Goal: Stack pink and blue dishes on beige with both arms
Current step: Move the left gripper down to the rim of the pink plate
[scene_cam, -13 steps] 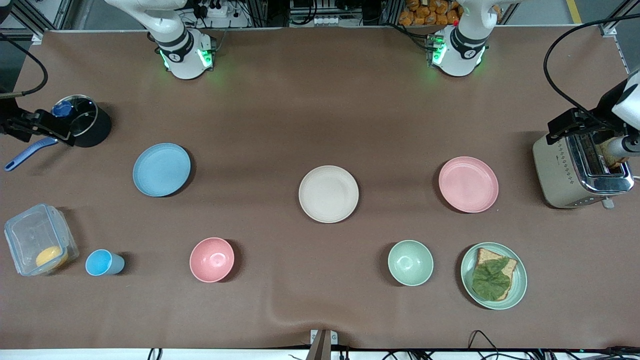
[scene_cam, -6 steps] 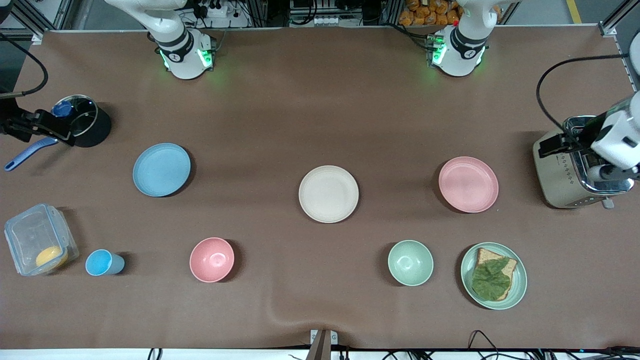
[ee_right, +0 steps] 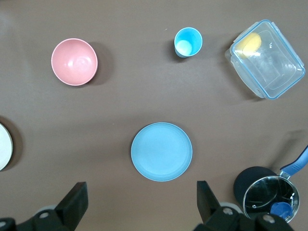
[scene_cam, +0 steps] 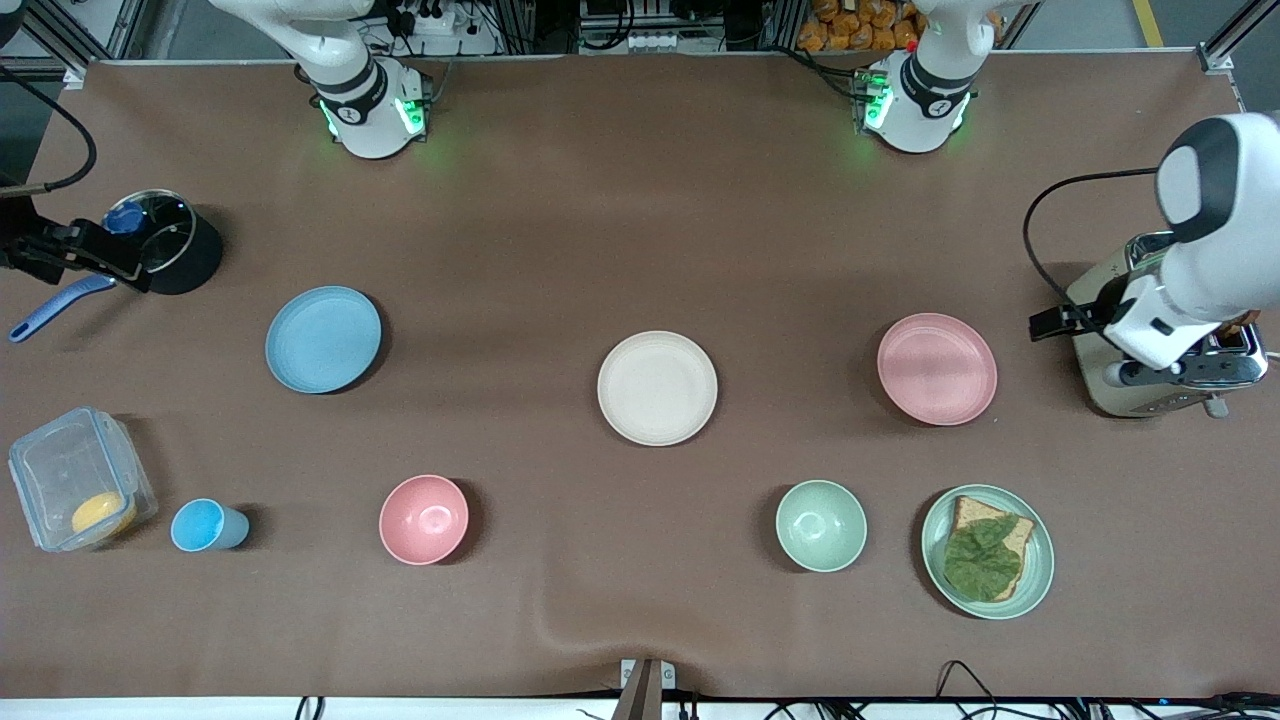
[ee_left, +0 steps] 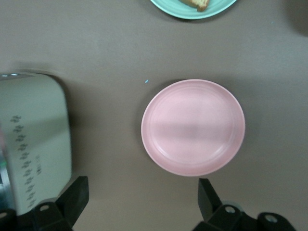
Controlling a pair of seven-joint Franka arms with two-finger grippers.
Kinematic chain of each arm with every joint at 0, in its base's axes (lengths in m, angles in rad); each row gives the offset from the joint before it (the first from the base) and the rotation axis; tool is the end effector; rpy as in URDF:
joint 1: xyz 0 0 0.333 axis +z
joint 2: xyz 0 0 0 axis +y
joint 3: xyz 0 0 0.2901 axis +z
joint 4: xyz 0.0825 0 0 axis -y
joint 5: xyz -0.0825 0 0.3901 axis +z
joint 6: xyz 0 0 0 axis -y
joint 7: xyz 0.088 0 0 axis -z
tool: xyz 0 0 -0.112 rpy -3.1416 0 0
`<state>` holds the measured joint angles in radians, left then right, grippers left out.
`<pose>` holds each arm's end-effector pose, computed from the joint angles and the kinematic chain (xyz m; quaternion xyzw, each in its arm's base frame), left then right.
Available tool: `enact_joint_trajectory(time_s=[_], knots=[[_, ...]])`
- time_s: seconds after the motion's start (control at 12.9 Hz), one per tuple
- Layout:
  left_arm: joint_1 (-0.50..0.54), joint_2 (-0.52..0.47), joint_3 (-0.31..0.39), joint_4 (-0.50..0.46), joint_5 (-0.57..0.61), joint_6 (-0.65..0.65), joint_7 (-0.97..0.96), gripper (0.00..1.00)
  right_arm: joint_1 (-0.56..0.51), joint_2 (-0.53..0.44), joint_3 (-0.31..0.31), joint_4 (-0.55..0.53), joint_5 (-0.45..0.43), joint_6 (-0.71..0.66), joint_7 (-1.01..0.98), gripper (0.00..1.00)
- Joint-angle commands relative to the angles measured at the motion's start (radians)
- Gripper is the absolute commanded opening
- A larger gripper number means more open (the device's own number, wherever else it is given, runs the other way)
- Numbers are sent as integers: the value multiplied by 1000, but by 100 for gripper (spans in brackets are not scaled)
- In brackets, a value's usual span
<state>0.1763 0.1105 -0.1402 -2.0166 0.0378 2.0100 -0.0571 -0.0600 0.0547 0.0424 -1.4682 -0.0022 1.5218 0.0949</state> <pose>0.5627 0.0236 0.3554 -0.9976 -0.0375 0.0578 0.0095 0.5717 -0.0110 0.6072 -0.9984 0.0563 0.0005 0.0000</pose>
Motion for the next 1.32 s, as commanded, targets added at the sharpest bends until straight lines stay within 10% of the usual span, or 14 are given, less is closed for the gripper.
enact_joint_trajectory(time_s=[0.0,0.77,1.24], knots=[[18,-15,-6,-167,13,203,8,100,0,-12,1,-12,1,3,13,100],[100,228,-10,-218,13,443,48,100,0,-12,1,-12,1,1,13,100],[118,276,-15,-208,-12,457,49,56,0,-12,1,-12,1,1,13,100]])
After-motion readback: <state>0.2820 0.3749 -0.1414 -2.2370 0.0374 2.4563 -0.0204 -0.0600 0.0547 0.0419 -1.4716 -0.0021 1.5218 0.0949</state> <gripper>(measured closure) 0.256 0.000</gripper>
